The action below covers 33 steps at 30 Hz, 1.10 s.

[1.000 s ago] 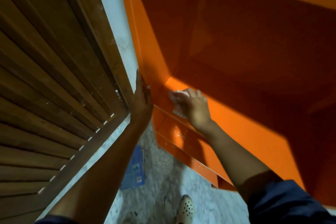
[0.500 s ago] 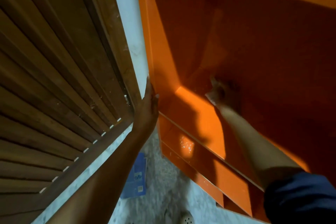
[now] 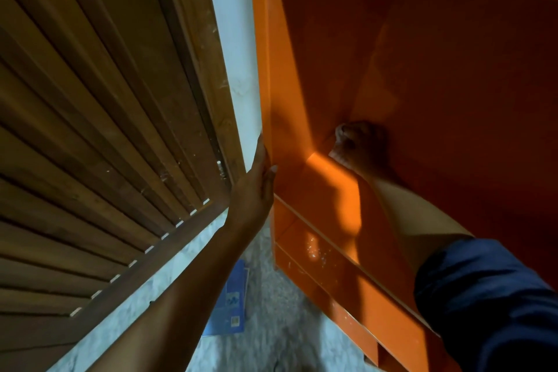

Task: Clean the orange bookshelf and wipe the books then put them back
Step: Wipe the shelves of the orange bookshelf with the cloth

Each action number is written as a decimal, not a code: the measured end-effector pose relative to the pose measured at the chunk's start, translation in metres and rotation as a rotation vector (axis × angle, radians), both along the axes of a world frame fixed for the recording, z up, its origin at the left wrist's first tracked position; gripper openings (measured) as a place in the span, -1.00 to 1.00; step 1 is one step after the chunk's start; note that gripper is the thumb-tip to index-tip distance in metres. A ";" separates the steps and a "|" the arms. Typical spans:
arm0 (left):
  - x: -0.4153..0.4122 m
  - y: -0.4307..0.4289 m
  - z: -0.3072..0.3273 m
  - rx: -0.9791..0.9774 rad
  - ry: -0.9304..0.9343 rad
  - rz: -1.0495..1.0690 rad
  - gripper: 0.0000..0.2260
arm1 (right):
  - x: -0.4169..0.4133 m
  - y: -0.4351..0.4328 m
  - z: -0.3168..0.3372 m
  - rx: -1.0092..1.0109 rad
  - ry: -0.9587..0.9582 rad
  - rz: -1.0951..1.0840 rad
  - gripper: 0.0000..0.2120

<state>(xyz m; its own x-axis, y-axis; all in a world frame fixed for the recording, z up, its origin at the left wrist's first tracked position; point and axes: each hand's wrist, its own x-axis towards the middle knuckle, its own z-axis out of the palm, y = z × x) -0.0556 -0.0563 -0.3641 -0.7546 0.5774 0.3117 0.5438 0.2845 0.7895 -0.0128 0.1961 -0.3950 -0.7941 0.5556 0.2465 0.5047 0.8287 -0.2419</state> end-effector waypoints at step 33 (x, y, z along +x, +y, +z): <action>-0.007 -0.009 0.011 -0.028 -0.056 -0.164 -0.42 | 0.044 -0.139 0.007 -0.106 -0.103 0.232 -0.72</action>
